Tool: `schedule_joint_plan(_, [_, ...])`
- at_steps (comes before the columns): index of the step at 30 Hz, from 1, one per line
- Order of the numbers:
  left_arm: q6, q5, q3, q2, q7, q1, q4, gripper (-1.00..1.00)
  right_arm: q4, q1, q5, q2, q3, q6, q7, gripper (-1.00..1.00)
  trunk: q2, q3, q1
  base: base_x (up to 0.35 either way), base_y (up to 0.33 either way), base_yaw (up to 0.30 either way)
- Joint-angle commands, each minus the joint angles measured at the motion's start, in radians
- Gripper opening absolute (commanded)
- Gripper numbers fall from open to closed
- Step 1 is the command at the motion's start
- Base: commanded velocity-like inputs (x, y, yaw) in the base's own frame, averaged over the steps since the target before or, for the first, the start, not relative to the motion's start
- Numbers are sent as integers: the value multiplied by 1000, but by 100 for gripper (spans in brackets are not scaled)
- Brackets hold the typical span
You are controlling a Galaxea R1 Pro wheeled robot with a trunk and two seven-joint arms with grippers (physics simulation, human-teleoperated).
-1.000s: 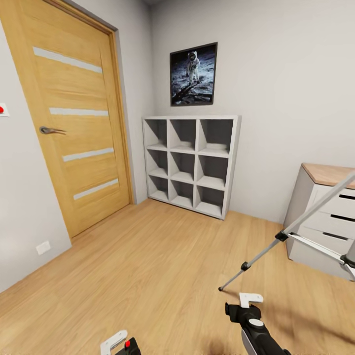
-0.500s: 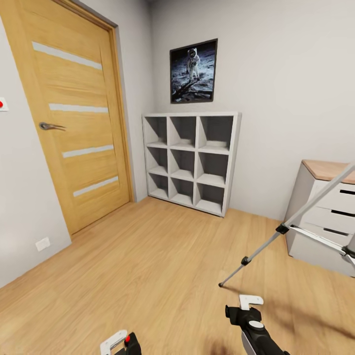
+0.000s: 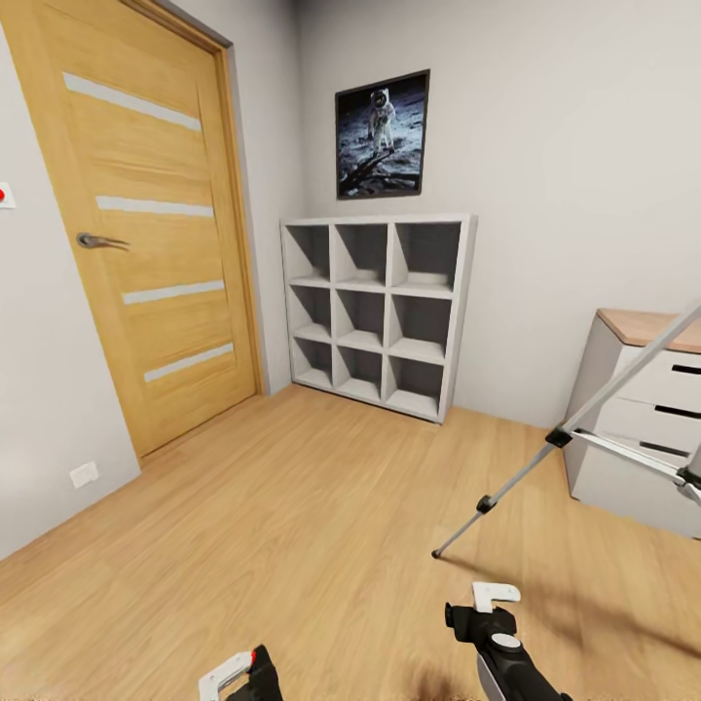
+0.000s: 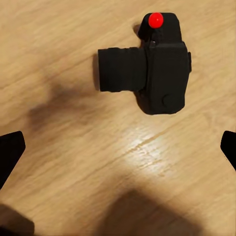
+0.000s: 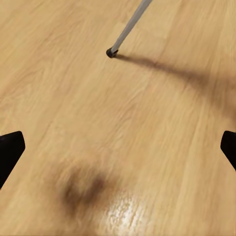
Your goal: Attach the digital camera to the camera tripod in the bedroom.
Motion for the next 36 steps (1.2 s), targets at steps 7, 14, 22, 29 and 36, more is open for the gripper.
schedule_joint_plan(7, [18,-1,-4,-17,13,0,-67,100,-15,-1,28,7,4,53,-2,100,-43,-24,23,0,0,0])
schedule_joint_plan(14, [146,-2,-10,-25,50,0,-227,100,-42,-1,32,6,1,90,-2,100,-45,-51,26,0,0,0])
schedule_joint_plan(22, [264,-2,-12,-25,55,-1,-325,100,-119,-2,33,13,33,126,-2,100,-46,-82,30,0,0,0])
schedule_joint_plan(29, [286,-32,-15,-23,62,-7,-394,100,-199,-2,30,15,111,165,-3,100,-48,-109,33,0,0,0])
schedule_joint_plan(36, [289,-106,-15,-21,56,-8,-425,100,-209,-2,25,15,111,167,-3,100,-50,-136,36,0,0,0])
